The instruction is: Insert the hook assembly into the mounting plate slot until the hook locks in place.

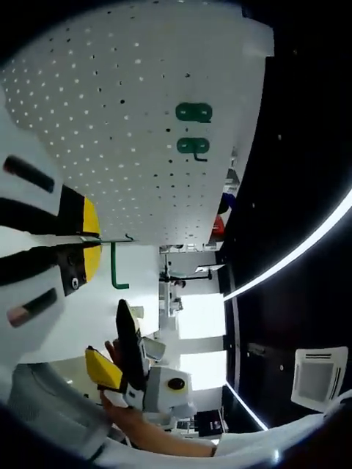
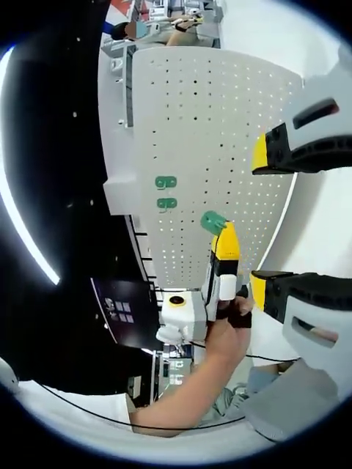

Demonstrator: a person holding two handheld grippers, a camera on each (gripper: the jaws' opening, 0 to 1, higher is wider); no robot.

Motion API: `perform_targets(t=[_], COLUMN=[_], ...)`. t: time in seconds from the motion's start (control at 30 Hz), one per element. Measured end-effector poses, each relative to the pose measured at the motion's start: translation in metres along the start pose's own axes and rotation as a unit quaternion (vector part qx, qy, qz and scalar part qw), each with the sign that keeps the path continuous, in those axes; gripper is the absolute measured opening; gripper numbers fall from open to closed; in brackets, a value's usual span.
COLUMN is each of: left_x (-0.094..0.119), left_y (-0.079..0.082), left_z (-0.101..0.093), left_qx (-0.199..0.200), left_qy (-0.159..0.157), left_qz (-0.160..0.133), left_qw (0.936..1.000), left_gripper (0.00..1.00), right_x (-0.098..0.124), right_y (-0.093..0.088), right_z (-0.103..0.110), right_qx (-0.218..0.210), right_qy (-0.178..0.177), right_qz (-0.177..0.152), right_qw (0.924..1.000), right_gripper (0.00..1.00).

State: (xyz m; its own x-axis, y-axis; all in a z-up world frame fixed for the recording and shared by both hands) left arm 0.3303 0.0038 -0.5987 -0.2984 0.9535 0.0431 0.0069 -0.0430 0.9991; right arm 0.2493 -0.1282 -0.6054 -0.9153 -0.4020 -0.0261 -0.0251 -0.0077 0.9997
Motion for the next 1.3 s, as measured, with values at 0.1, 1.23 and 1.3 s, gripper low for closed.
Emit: perform_targets(t=[0.1, 1.23, 1.3], left_x=[0.000, -0.007, -0.007], left_y=[0.001, 0.006, 0.007], left_z=[-0.001, -0.025, -0.027], left_qx=[-0.002, 0.003, 0.003], left_qy=[0.002, 0.004, 0.004], left_qz=[0.000, -0.014, -0.016], left_qw=[1.0000, 0.9999, 0.9999], left_gripper=[0.02, 0.03, 0.03], right_x=[0.000, -0.026, -0.027], right_y=[0.002, 0.018, 0.019], right_z=[0.000, 0.011, 0.012], right_qx=[-0.037, -0.179, -0.179], right_qy=[0.001, 0.010, 0.009], right_qz=[-0.005, -0.021, -0.021], right_qw=[0.9993, 0.9836, 0.9835], right_gripper=[0.50, 0.21, 0.20])
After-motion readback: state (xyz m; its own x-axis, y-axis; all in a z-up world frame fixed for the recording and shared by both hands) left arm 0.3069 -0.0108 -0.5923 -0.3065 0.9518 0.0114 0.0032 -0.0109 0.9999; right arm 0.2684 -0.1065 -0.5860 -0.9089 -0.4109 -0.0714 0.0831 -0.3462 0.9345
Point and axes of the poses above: the point that each gripper's makers call its tool centre point, and the gripper's own axes: x roughly backward along the fingers, z roughly to its left, y roughly out of its top, the point moved 6 cm from there along x, roughly backward along the fingers, and after that the axes turned 13 degrees about -y, right-handed, at the moved point
